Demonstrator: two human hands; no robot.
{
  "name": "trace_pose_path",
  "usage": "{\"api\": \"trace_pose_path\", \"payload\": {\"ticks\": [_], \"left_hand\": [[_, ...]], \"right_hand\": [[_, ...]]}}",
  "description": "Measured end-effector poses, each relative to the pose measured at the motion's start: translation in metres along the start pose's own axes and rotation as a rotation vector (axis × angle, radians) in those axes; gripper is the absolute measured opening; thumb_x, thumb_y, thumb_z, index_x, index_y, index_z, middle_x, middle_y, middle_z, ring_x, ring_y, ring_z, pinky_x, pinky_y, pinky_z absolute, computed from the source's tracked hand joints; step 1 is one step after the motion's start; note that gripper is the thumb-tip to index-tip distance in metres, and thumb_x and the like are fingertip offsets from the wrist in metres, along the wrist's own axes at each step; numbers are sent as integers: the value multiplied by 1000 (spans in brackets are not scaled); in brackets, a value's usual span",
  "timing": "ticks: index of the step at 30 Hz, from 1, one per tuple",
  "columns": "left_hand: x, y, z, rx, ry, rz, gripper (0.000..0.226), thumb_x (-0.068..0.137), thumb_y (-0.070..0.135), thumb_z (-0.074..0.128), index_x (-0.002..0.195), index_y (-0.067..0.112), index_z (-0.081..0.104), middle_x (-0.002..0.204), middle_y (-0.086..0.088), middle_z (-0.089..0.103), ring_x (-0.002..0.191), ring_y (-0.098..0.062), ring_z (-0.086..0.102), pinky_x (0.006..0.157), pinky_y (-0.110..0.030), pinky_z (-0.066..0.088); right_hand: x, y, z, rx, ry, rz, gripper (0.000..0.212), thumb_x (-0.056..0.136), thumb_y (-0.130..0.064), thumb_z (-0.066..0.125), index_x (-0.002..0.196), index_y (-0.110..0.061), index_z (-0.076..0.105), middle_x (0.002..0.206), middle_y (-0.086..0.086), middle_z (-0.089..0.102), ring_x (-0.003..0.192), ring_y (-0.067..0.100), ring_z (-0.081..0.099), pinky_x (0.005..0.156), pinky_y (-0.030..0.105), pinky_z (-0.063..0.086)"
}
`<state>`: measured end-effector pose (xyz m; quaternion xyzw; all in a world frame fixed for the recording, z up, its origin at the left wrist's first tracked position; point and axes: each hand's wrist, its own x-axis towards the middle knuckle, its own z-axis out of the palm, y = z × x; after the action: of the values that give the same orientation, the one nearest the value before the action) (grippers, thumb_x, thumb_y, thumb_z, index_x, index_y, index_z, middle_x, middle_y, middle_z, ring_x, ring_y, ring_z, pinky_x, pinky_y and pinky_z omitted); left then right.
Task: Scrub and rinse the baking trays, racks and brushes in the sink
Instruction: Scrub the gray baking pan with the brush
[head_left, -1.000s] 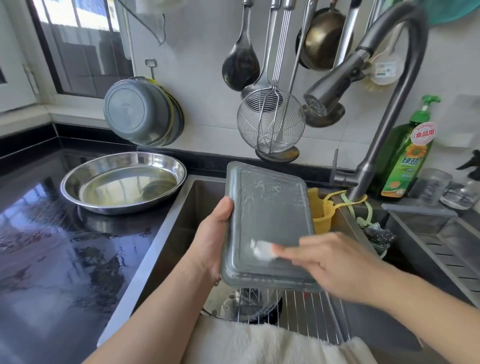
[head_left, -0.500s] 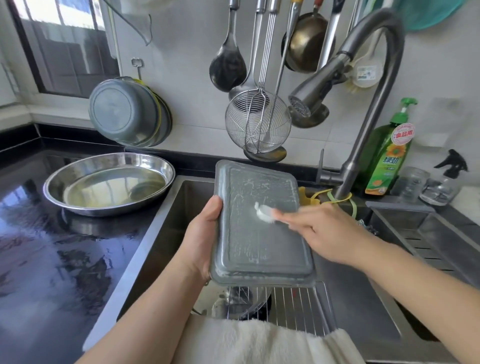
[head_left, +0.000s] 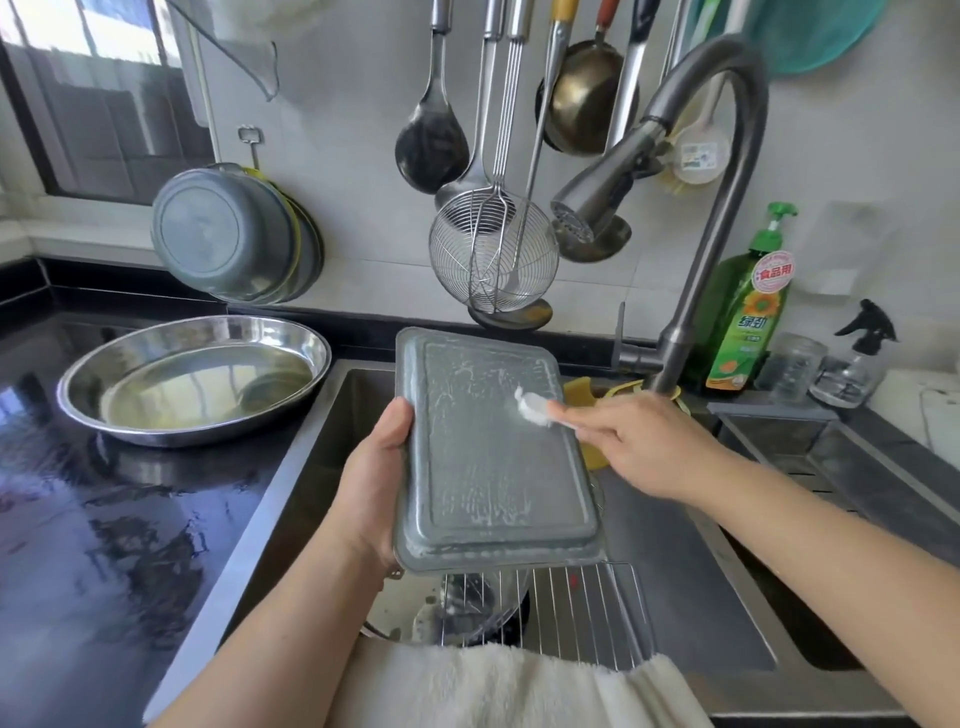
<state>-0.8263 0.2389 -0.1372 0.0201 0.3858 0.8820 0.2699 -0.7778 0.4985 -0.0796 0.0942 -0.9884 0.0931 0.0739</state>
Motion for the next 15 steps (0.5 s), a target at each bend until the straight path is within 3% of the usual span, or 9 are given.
{"api": "trace_pose_path", "payload": {"ticks": [2,5,8,11,13,15], "left_hand": [[-1,4,-2,6,12,16,56,106,55,42,129,14,72,126,-22,71,112,-41,71,88,-55,60],[1,9,-10,-36,27,37,59,105,56,42,137,13,66,133,-23,67,123,-44,64,104,-61,50],[5,6,-12,-41,43,47,59,105,56,42,137,13,65,133,-24,67,123,-45,65,106,-64,47],[7,-2,-3,-25,56,64,56,106,55,42,135,14,66,130,-23,69,119,-43,67,102,-63,51],[7,-4,-3,-19,96,104,56,105,56,44,137,16,66,132,-22,68,120,-45,66,106,-66,47],[11,-3,-9,-7,143,157,62,100,62,49,141,18,62,137,-23,65,124,-46,63,108,-67,44]], "right_hand": [[7,2,-1,26,50,22,45,106,-31,48,142,-57,41,73,-13,56,68,10,57,61,25,45],[-28,-20,16,73,-84,-44,42,106,-34,45,143,-53,44,73,-12,56,67,10,57,63,31,53],[-61,-32,25,75,-159,-114,46,106,-31,46,145,-55,39,77,-18,56,71,6,56,66,24,50],[-42,-20,19,60,-42,48,42,106,-32,48,143,-52,46,85,-14,66,68,8,62,64,29,57],[-37,-41,25,154,51,132,41,105,-29,52,141,-49,49,78,-14,64,60,9,58,54,28,52],[-44,-81,44,246,27,83,44,105,-26,53,142,-51,47,77,-13,60,59,8,51,52,27,46]]}}
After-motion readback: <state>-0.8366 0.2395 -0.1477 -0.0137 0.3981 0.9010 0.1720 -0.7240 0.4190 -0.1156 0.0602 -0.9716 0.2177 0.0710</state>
